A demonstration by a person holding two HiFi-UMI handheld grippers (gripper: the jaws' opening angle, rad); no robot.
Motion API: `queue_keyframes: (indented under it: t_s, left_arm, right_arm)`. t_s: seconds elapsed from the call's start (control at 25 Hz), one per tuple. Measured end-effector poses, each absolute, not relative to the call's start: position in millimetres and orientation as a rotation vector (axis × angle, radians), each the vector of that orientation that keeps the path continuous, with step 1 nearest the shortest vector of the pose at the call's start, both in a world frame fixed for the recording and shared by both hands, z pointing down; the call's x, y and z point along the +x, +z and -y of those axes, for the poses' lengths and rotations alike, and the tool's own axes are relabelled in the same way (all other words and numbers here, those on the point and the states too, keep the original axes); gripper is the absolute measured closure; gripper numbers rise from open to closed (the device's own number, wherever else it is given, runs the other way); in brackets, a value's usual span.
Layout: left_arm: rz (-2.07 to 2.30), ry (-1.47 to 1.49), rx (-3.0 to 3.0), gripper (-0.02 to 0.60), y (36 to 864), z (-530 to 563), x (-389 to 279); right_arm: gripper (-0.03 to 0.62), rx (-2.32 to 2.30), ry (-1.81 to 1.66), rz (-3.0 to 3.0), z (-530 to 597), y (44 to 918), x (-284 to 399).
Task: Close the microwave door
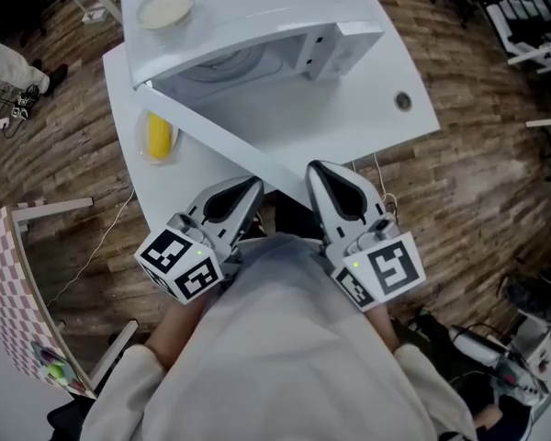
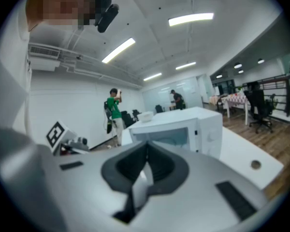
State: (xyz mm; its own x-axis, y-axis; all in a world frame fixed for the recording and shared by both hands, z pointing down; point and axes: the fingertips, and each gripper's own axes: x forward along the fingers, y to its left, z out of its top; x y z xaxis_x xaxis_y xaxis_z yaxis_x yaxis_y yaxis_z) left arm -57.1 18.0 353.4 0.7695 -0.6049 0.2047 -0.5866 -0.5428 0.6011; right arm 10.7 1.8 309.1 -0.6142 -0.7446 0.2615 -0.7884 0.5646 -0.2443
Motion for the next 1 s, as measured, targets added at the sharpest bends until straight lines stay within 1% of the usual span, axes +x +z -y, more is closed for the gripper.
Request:
queue_keyframes:
  t_s: [1.0]
  left_arm:
    - [0.857,-0.043,2.296,0.565,354,13,-40]
  right_arm:
    - [0.571,1.383,0.517,2.624,25,310,41]
